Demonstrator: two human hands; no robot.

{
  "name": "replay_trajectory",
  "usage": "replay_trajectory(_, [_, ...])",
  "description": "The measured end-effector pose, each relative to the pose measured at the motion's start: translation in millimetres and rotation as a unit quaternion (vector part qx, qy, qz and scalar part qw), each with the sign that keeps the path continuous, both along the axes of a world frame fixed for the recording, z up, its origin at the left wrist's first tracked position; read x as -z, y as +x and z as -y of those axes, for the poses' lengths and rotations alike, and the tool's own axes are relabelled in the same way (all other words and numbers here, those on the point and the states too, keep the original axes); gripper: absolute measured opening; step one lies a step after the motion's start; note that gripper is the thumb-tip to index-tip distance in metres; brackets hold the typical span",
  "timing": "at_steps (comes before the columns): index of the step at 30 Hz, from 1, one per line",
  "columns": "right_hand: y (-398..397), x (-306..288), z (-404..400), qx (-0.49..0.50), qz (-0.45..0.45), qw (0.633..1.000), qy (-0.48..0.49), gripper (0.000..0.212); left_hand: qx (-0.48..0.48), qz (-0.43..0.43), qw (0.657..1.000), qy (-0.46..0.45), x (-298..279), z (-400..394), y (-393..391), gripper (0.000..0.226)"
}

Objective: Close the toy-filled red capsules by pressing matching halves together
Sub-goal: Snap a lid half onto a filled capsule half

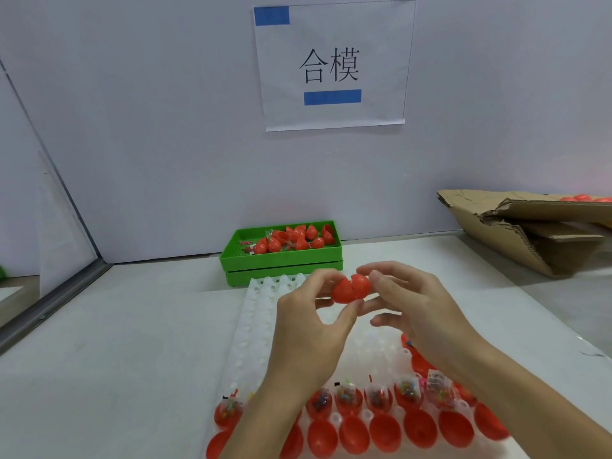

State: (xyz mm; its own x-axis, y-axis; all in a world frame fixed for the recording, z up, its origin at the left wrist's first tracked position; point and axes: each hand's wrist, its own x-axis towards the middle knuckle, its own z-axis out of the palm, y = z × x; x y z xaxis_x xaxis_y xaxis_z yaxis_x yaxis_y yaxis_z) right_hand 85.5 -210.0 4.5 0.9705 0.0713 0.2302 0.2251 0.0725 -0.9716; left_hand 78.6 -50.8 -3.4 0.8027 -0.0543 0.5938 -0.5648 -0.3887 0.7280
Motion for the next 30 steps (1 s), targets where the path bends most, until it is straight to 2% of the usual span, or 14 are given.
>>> replay_trajectory(3, [-1, 3, -3, 0.034, 0.038, 0.997, -0.064, 0.013, 0.002, -0.003, 1.0, 0.011, 0, 0, 0, 0.032])
replay_trajectory(9, [-4, -1, -1, 0.05, 0.075, 0.994, -0.067, 0.025, 0.059, -0.066, 0.99, -0.109, -4, 0, 1, 0.028])
replay_trajectory(13, [-6, -2, -1, 0.054, 0.089, 0.991, -0.08, 0.03, 0.094, -0.101, 0.979, -0.151, -4, -3, 2, 0.031])
replay_trajectory(20, [-7, -1, -3, 0.077, 0.112, 0.988, -0.066, 0.033, 0.085, -0.107, 0.977, -0.164, -5, -4, 3, 0.03])
replay_trajectory(25, [-8, -3, -2, 0.092, 0.143, 0.981, -0.098, 0.041, 0.067, -0.115, 0.977, -0.168, -5, -4, 2, 0.034])
replay_trajectory(30, [-10, -1, -4, 0.113, 0.165, 0.97, -0.137, 0.041, 0.044, -0.114, 0.979, -0.161, -6, -3, 1, 0.04])
